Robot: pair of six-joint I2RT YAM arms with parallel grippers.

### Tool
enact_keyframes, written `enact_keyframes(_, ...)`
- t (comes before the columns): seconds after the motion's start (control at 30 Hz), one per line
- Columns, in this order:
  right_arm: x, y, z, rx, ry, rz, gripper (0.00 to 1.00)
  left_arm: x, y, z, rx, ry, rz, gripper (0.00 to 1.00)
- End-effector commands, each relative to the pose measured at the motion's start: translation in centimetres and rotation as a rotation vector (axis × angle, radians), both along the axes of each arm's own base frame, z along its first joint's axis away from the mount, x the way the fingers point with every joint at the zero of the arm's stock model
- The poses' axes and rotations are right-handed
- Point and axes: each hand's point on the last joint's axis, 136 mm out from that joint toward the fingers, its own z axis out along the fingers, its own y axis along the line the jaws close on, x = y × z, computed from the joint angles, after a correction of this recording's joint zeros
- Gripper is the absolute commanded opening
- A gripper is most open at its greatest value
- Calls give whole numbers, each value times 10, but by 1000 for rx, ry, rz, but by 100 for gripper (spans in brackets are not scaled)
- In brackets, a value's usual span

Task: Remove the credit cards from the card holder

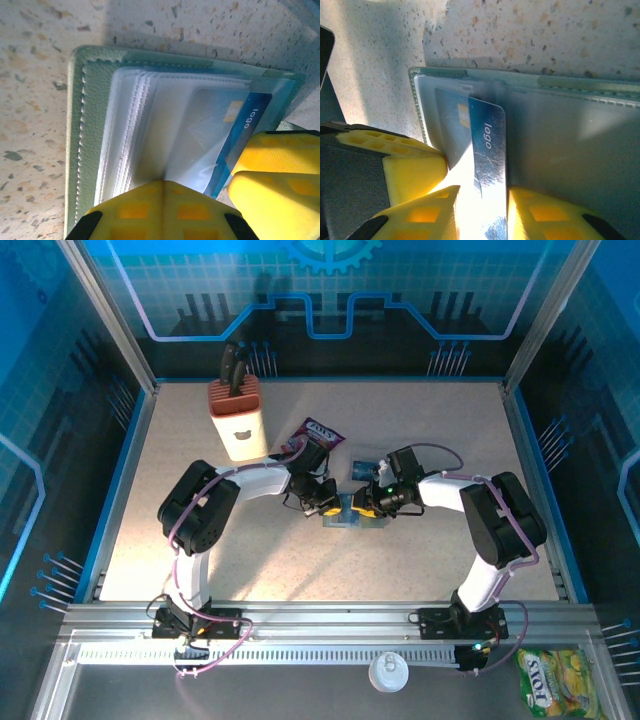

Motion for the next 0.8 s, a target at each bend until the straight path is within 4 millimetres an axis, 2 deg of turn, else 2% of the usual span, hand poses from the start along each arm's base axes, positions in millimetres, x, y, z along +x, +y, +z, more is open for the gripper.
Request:
enact_keyframes(0.0,-4,-1,-4,23,23,-4,29,-10,10,-17,50,74,19,0)
enact_keyframes(0.5,-8,-7,-7,13,12,-16,13,-10,11,-17,51,76,21,0)
enact_keyframes(0.77,-9,-19,-8,1,4,-43,12,-10,11,-17,54,75,21,0)
